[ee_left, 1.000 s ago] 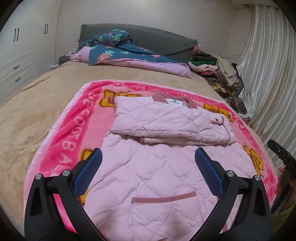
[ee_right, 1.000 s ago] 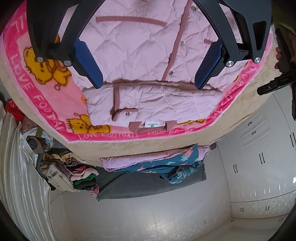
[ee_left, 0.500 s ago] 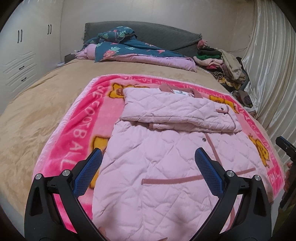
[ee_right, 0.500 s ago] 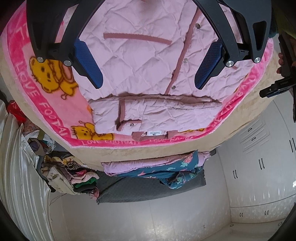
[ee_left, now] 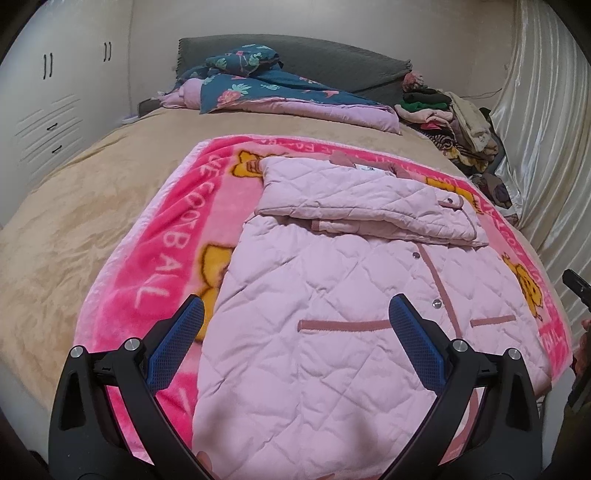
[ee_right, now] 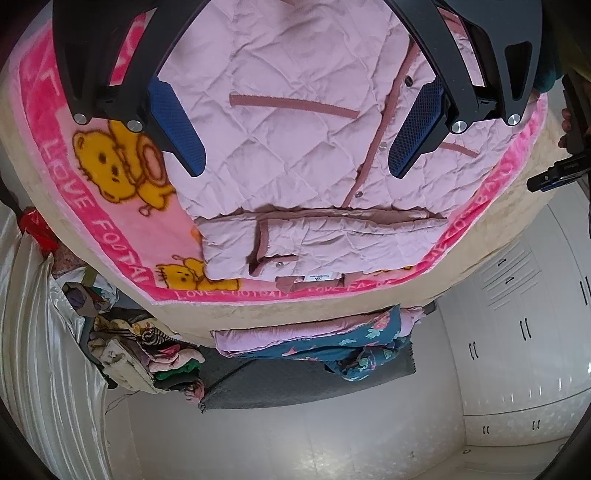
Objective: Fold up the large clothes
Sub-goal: 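Move both open tools along the jacket to its ribbed hem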
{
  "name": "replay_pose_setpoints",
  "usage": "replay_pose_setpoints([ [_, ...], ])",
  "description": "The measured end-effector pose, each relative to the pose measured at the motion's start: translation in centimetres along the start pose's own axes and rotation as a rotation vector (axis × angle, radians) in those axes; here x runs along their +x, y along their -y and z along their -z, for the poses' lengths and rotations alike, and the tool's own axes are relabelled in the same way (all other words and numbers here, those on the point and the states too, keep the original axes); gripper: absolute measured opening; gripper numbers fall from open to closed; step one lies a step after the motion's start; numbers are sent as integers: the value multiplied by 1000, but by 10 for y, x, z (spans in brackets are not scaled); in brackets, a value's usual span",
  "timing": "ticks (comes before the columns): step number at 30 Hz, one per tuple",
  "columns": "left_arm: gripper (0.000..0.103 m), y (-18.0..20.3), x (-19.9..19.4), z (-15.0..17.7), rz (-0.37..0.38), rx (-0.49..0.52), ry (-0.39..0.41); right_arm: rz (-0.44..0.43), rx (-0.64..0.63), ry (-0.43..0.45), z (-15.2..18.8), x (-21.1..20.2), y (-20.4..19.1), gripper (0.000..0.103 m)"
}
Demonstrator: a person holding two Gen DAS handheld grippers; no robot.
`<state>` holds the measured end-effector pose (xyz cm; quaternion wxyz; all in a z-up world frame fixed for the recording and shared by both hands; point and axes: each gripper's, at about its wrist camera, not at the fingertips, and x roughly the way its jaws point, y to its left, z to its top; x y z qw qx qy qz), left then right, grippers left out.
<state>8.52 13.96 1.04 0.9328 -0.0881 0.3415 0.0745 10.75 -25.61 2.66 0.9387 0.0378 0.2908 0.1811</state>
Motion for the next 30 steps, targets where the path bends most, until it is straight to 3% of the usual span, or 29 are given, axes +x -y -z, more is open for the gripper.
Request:
replay_pose_setpoints([
  [30,94,-42,10,65,-73,-96,-172,63,43,-56,37,-21,50,99],
])
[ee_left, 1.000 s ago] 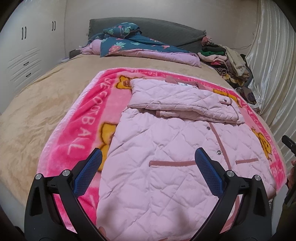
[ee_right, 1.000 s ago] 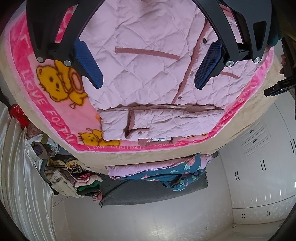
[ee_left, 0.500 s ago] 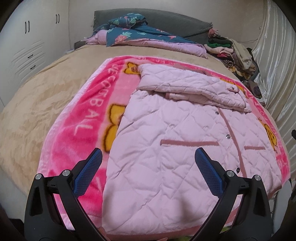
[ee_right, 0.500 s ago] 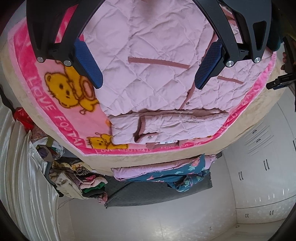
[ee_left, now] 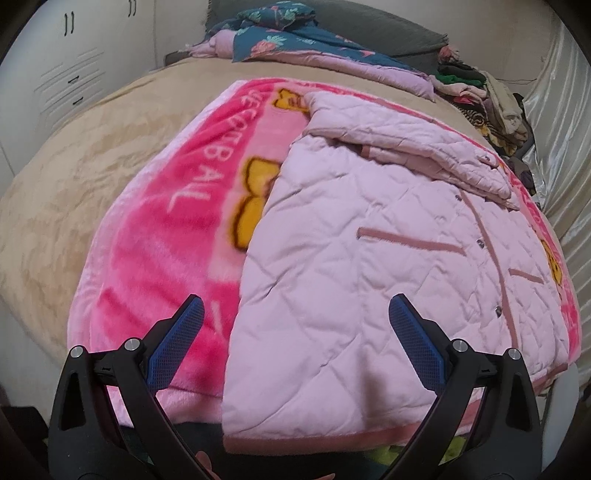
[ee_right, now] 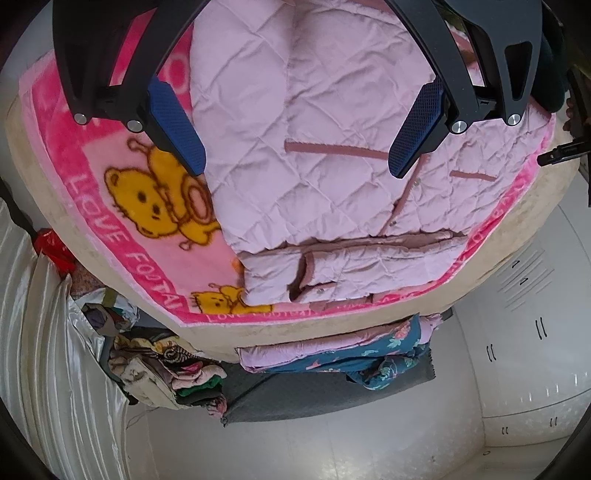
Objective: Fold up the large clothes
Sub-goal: 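Move both open tools along the jacket to its ribbed hem, then grasp the ribbed hem with the right tool while the left tool grasps it too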
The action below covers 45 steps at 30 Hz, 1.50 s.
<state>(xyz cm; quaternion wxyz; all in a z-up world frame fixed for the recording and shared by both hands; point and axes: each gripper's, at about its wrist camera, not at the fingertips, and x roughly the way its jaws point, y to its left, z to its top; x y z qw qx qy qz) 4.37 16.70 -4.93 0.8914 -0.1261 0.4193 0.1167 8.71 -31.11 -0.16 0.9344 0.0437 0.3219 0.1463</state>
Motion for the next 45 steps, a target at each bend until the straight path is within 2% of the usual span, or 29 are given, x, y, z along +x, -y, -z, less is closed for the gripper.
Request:
replay_pose_setpoints([
  [12,94,-20,8,20,4,-55,-61,30,12,-67,25,4,20,99],
  [27,93,-18,18,39,73,-47,-128,38,8,-174,55,10,34,99],
  [34,93,-11,21,41,84,-26,-135,33,2,-254,76,16,41,99],
  [39,87,-2,22,42,77,1,-135,16,34,-331,94,26,51,99],
  [45,86,4,21,43,67,22,-131,-36,81,-397,115,41,59,99],
])
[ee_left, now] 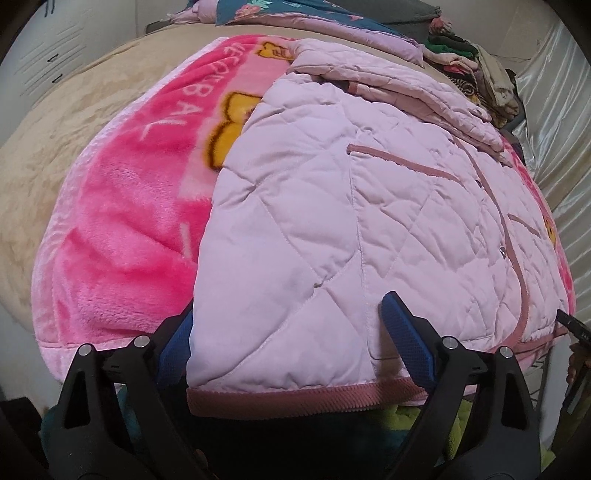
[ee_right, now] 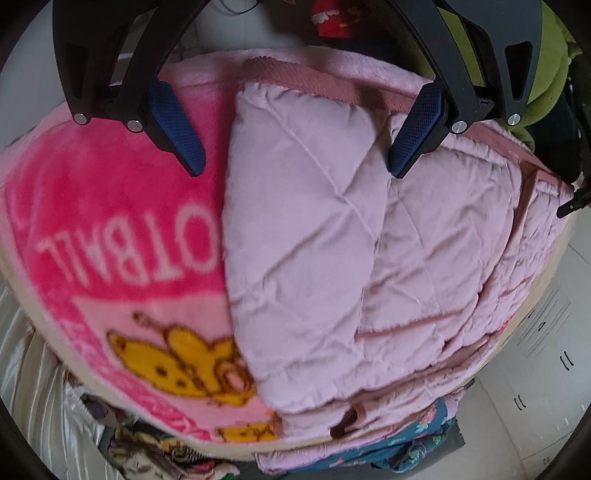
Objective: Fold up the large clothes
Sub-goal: 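Grasp the ribbed hem with the right tool while the left tool grasps it too, then lift the hem with both tools and carry it toward the collar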
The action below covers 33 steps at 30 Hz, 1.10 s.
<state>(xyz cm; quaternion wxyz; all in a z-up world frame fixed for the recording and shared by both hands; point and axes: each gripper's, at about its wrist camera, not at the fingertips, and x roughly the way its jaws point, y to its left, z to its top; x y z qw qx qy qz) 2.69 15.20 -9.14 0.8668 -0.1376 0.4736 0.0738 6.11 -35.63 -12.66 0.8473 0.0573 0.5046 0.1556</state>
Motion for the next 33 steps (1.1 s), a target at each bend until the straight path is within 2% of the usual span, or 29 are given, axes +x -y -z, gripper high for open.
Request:
replay_pose_setpoints([
  [3,85,0,1,0,1,-1,2,-19,7,-1,4,5,0,99],
  [4,82,0,0,0,-2,-1,2,-23,6,-1,6,6,-1,98],
  [5,80,-1,0,0,-7,-1,6,-26,1,1,7,6,-3,92],
  [6,77,-1,0,-1,-8,-1,8,-50,-10,5,8,4,-5,77],
  [7,71,-1,0,0,-11,-2,12,-70,-19,9,8,3,-8,71],
  [8,70,-1,-1,0,-14,0,15,-66,-31,17,9,1,-11,65],
  [9,66,-1,-1,-1,-16,2,16,-71,-61,30,9,-3,-15,53],
  [12,57,2,-4,0,-17,19,25,-73,-108,64,7,-15,-23,30],
  [14,51,2,-6,0,-9,18,32,-88,-124,93,3,-24,-27,24],
  [16,41,2,-9,0,-4,16,40,-105,-143,134,-1,-35,-32,22],
  [21,30,-3,-16,0,50,-14,59,-136,-162,207,-15,-54,-39,20],
  [25,17,-7,-17,0,75,-33,72,-158,-150,251,-23,-63,-39,19],
  [33,13,10,-41,-9,69,22,169,-166,-158,309,-35,-77,-43,19],
])
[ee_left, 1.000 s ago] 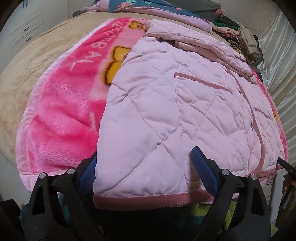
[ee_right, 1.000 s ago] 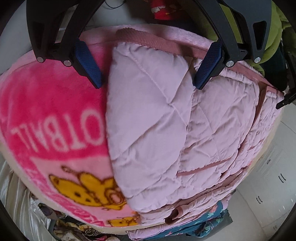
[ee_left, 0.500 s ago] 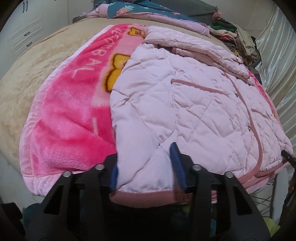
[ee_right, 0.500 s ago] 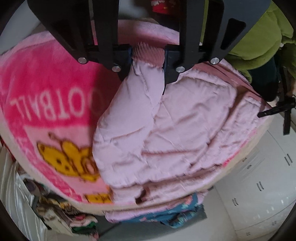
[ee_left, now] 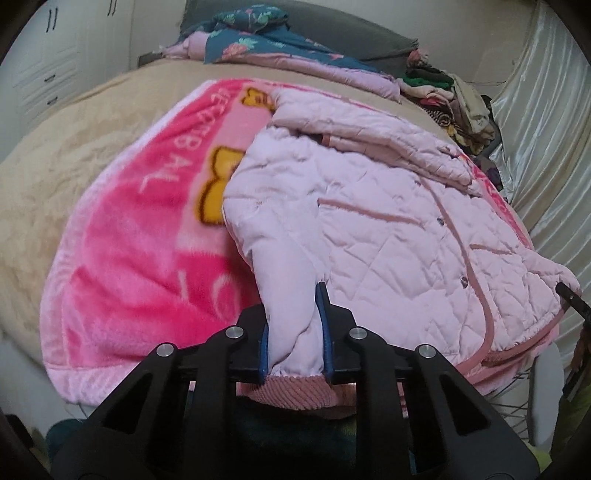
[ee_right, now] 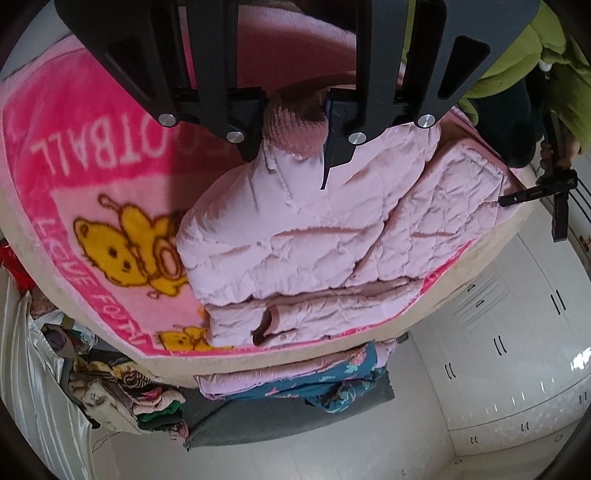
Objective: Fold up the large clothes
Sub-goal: 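Lift the hem with both tools and carry it toward the collar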
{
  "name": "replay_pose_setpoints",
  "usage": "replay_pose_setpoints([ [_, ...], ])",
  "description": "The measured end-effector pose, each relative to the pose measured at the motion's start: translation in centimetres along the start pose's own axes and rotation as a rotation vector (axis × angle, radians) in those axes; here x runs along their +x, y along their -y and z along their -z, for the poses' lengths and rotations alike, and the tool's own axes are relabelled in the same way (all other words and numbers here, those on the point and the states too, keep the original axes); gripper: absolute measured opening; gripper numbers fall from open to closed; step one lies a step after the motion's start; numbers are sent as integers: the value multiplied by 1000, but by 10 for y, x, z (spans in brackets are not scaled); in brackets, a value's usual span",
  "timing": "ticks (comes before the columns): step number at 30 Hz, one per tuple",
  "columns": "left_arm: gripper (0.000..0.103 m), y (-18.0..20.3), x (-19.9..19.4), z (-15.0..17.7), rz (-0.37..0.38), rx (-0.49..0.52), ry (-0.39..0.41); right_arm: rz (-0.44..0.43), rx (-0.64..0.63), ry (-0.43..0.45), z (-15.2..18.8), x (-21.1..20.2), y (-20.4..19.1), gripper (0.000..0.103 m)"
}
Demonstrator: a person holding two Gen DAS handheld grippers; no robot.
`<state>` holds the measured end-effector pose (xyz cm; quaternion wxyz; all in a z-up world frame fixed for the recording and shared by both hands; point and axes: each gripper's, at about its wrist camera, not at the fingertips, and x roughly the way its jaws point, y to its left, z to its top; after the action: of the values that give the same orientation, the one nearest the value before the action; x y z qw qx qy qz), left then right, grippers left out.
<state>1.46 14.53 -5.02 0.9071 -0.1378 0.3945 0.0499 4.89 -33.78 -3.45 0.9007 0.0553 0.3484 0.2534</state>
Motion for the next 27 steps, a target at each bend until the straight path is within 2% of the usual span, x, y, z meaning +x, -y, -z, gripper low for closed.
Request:
replay_pose_setpoints([
  [10,13,7,-8,-18,-6,13,42,-13,47,44,-11,-4,8,19],
  [27,13,20,-20,-61,-2,21,135,-38,100,128,-57,-10,13,19],
])
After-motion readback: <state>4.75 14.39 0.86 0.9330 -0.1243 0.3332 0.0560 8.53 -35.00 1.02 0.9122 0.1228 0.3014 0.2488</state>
